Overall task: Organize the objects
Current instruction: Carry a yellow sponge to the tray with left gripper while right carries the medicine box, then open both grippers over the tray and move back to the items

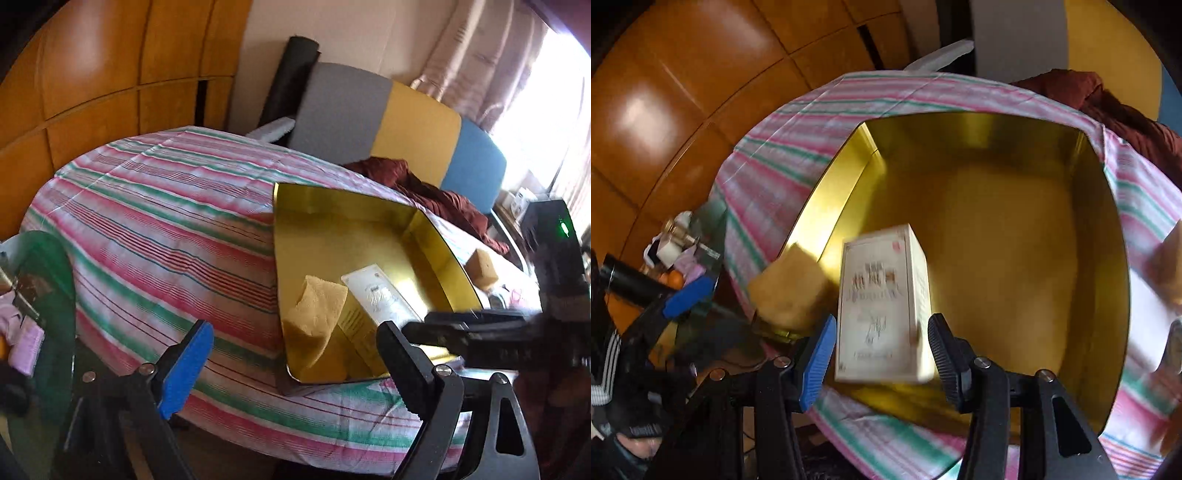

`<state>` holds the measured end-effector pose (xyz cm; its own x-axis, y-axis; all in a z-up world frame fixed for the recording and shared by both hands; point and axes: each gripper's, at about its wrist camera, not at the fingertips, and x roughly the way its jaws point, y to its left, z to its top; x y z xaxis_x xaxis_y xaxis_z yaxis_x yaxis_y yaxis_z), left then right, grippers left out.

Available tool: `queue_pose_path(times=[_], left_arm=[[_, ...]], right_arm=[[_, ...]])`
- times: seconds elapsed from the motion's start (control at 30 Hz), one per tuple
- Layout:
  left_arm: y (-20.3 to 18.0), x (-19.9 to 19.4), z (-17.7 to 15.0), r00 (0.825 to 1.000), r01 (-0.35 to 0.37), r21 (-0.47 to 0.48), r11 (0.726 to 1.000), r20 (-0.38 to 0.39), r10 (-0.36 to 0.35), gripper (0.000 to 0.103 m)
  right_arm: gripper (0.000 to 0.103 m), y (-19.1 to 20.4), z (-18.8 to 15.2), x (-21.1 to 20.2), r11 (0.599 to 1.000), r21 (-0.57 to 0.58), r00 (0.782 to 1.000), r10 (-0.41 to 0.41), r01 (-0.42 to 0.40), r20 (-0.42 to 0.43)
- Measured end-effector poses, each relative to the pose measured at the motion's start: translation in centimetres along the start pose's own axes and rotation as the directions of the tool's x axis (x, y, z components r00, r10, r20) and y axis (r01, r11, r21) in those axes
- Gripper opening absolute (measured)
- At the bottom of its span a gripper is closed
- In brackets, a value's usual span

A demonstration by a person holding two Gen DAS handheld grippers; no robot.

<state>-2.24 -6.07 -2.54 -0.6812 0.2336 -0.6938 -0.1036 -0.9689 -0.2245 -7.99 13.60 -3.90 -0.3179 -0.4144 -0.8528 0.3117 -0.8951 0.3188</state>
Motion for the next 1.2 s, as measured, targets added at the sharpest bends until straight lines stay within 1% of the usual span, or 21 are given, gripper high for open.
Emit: queue_pose_path(times=[0.1,0.17,0.23,0.27,0.47,0.67,0.97,1.07,1.2], left_arm=[[-0.7,-0.8,0.7,0.999,-0.008,-0.015,1.0,0.033,0.009,0.09],[-1.3,-1.3,0.9,0.998,-0.018,-0.007,1.0,0.056,0.018,0.093],[-2.2,-1.5,1.2,0.997,-0.033,0.015,0.999,0.074,0.031,0.094],[-2.5,-1.6,1.3,0.997,-0.035,0.022,0.999,0.075,0.033,0.094],[-4.7,-2.3,1.2,0.995,-0.049,0.097,0.994,0.096,0.04,0.096],[-7.1,-2.8,0.8,0.994,-0.044,0.178,0.983,0.102,0.026,0.097],[-10.2,-2.5,-0.2,0.998,-0.009,0.257,0.966,0.061,-0.007,0.098],[-11.0,-2.1,-0.4,0.999,0.002,0.282,0.959,0.044,-0.015,0.098],[-12.2,-1.8,-0.5,0.999,0.02,0.321,0.947,0.03,-0.031,0.099]], right_arm=[[0.053,-0.4,-0.7,-1.0,0.999,0.019,0.999,-0.032,0.031,0.026],[0.054,-0.7,-1.8,-2.1,0.998,0.031,0.997,-0.06,0.059,0.048],[0.061,-1.0,-2.4,-3.0,0.995,0.046,0.993,-0.095,0.092,0.074],[0.067,-1.1,-2.6,-3.3,0.993,0.054,0.99,-0.112,0.107,0.086],[0.079,-1.6,-3.9,-4.6,0.98,0.079,0.971,-0.193,0.183,0.144],[0.081,-2.8,-4.8,-5.8,0.97,0.107,0.956,-0.234,0.218,0.176],[0.081,-5.3,-6.3,-7.4,0.955,0.175,0.941,-0.272,0.238,0.202],[0.084,-6.3,-6.8,-7.8,0.949,0.196,0.937,-0.285,0.246,0.203],[0.084,-7.9,-7.5,-8.1,0.939,0.229,0.933,-0.302,0.257,0.193]])
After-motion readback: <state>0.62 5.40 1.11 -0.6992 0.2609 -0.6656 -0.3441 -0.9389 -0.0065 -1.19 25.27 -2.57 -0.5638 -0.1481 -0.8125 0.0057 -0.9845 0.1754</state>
